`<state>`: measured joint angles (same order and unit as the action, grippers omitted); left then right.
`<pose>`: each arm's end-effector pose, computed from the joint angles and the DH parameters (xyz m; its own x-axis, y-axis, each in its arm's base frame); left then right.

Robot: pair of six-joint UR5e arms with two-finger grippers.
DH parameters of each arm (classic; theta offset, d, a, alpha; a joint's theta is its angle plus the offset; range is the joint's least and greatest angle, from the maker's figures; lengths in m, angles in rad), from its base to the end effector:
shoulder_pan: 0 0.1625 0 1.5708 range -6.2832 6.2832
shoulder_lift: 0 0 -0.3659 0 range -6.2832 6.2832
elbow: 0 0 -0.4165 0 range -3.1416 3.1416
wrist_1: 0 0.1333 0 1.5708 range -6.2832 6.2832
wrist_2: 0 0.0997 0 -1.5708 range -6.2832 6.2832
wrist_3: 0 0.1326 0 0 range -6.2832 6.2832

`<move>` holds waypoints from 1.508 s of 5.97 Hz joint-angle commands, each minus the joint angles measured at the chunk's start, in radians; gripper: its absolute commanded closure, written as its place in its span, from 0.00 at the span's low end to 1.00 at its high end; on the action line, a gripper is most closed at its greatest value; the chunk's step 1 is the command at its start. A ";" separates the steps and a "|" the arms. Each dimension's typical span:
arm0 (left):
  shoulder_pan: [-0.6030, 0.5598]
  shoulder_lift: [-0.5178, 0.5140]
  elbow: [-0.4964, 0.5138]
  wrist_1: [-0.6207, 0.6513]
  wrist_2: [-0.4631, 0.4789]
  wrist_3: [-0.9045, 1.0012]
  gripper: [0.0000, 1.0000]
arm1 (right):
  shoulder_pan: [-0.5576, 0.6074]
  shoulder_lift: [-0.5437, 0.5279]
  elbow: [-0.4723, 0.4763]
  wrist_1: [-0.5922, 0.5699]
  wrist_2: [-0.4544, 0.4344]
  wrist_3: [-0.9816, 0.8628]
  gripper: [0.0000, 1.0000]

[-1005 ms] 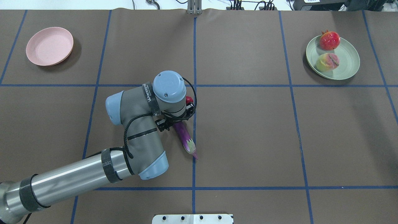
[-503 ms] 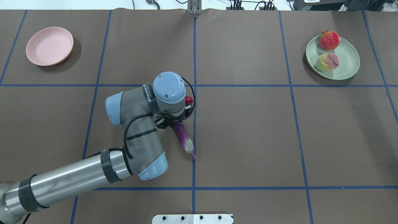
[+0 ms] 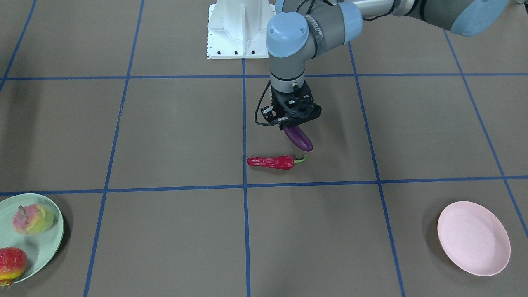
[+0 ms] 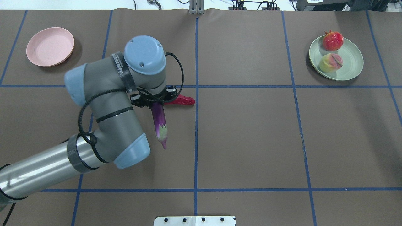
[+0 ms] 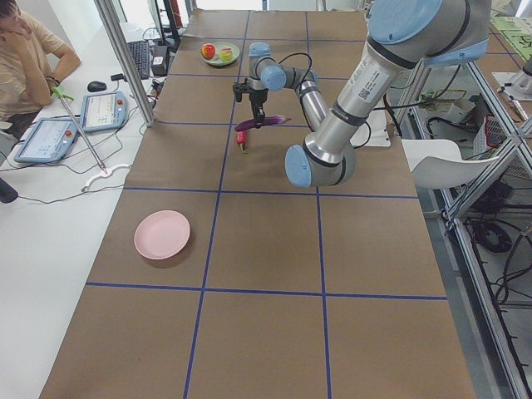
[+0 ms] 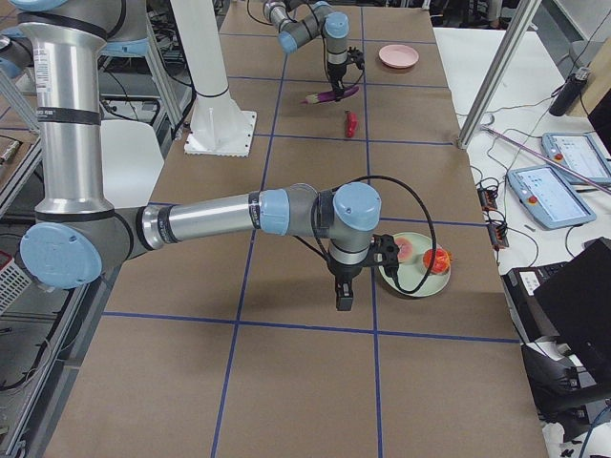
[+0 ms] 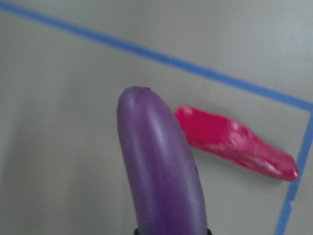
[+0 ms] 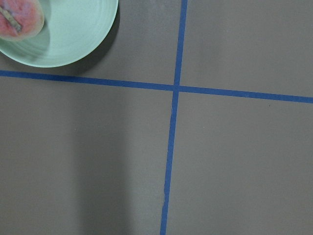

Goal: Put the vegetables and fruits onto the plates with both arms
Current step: 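Carry the eggplant with the left gripper onto the pink plate and release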

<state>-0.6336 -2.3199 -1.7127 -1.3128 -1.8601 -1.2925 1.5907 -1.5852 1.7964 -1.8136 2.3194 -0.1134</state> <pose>0.4807 -0.4716 0.1500 0.7433 -0.2193 -0.6320 0.2363 0.9699 -0.0586 0.0530 -0.4976 0.5413 0.7296 -0.0772 0.6795 0.0631 0.9970 0.0456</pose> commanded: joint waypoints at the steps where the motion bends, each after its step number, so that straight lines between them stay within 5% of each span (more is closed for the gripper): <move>1: -0.149 0.055 0.000 0.012 -0.005 0.385 1.00 | 0.000 0.001 0.000 -0.001 0.000 0.000 0.00; 3: -0.286 0.093 0.130 -0.087 -0.087 0.722 1.00 | 0.000 -0.001 0.000 0.000 0.000 0.000 0.00; 4: -0.395 0.109 0.275 -0.200 -0.206 0.922 1.00 | 0.000 -0.001 0.000 0.000 0.000 -0.002 0.00; 5: -0.482 0.103 0.499 -0.327 -0.224 1.102 1.00 | 0.000 -0.002 -0.002 0.008 0.000 -0.002 0.00; 7: -0.515 0.079 0.794 -0.573 -0.215 1.164 1.00 | 0.000 -0.010 -0.003 0.028 0.000 0.000 0.00; 9: -0.515 0.073 0.841 -0.585 -0.179 1.156 1.00 | 0.000 -0.009 -0.003 0.028 0.000 0.001 0.00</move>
<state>-1.1480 -2.2448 -0.8989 -1.8846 -2.0568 -0.1341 1.5908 -1.5936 1.7934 -1.7866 2.3194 -0.1130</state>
